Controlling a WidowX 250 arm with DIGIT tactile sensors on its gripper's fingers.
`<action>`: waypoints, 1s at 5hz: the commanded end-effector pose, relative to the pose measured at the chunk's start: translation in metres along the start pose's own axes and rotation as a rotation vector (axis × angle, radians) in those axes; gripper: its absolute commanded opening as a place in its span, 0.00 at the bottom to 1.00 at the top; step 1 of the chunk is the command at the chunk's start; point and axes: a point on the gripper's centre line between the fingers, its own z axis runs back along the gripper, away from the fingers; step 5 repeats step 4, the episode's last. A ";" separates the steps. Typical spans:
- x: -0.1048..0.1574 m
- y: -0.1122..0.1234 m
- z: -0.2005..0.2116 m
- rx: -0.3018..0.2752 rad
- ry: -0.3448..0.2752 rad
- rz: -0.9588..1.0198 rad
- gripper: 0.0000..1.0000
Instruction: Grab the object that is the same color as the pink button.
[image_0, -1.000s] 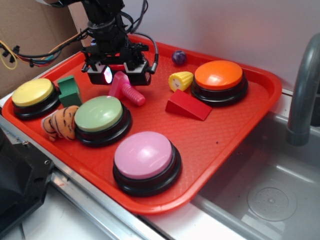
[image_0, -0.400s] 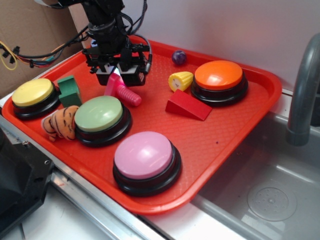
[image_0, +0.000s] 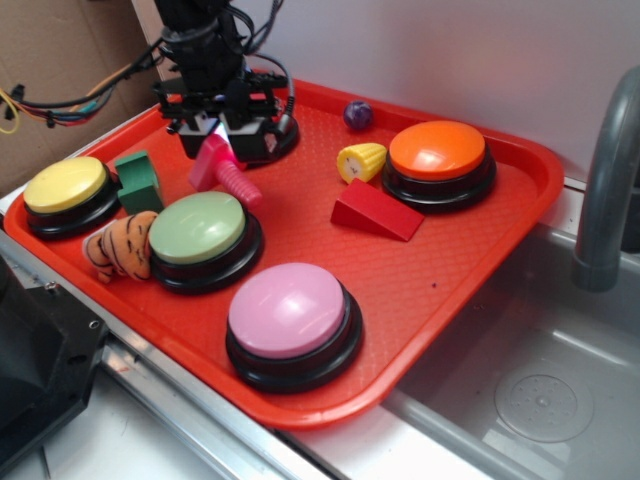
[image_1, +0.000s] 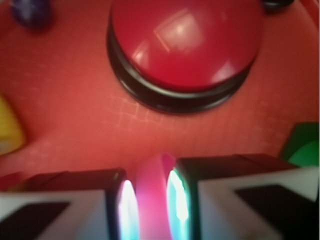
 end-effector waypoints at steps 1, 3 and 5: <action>0.003 0.000 0.090 -0.032 -0.012 -0.071 0.00; -0.013 0.021 0.143 -0.084 -0.073 -0.055 0.00; -0.014 0.030 0.143 -0.072 -0.043 -0.052 0.00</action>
